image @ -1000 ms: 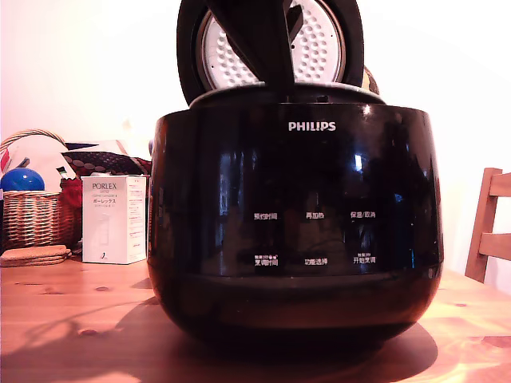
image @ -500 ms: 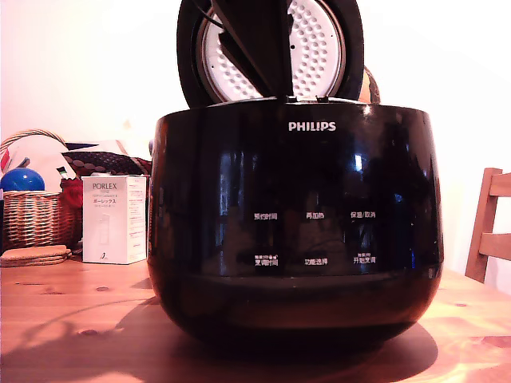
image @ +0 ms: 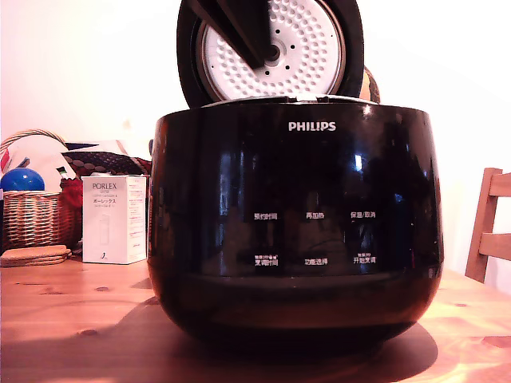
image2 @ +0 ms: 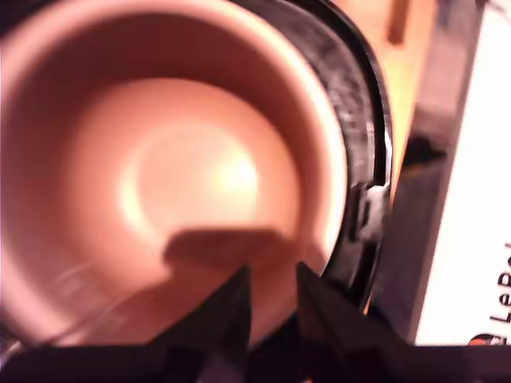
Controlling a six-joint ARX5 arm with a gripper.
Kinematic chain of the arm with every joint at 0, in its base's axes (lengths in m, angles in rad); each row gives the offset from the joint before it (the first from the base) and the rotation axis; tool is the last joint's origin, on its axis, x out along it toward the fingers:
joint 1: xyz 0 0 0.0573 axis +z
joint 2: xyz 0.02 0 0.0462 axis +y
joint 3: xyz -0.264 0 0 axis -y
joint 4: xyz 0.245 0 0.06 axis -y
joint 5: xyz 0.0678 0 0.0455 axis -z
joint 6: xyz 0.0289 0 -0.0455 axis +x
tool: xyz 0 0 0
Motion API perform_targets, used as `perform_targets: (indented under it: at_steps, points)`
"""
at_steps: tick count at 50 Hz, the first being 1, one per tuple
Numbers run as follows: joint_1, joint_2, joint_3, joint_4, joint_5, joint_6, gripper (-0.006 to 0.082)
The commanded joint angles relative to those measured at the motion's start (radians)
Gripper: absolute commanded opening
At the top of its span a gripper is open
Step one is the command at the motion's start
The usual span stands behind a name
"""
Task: Place the pot you are holding inside the rice cooker
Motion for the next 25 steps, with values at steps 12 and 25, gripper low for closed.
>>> perform_targets:
  at_steps: [12, 25]
  points:
    - [0.010, -0.036, 0.010, 0.002, -0.026, -0.074, 0.0019]
    - [0.087, -0.072, 0.010, 0.003, -0.137, -0.243, -0.0023]
